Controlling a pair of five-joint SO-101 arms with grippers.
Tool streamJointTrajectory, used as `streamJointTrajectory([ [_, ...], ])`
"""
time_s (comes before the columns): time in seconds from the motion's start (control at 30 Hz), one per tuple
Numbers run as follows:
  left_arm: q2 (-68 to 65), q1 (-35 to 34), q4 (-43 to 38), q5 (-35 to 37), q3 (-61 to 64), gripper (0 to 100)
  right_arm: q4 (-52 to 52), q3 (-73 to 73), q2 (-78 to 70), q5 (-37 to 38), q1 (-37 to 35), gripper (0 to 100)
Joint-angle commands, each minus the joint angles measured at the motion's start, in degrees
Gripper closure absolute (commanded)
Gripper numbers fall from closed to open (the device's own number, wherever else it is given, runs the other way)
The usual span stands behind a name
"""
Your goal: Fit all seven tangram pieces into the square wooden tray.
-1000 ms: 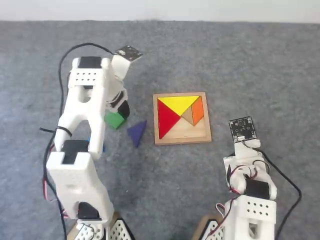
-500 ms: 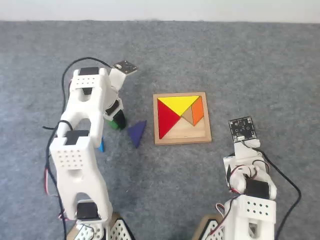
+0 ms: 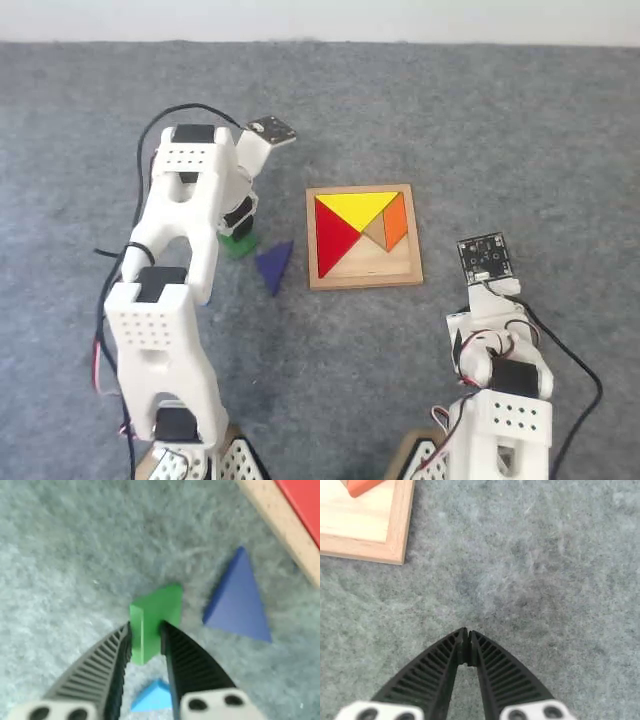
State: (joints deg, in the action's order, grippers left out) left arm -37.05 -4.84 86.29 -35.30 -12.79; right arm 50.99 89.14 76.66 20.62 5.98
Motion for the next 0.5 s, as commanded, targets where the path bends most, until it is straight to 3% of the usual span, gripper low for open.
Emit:
streamJointTrajectory([
  [0.0,1.05,0.62,2.29,0.79,0.75,99,-1.80,-0.53,0.92,0.53,-0.22,99.1],
  [0.23,5.01,5.36,9.67,0.70,0.75,99,-1.80,-0.53,0.92,0.53,-0.13,99.1],
  [0.47,-0.79,6.68,7.12,0.97,0.66,96,-1.80,-0.53,0.92,0.53,-0.13,99.1],
])
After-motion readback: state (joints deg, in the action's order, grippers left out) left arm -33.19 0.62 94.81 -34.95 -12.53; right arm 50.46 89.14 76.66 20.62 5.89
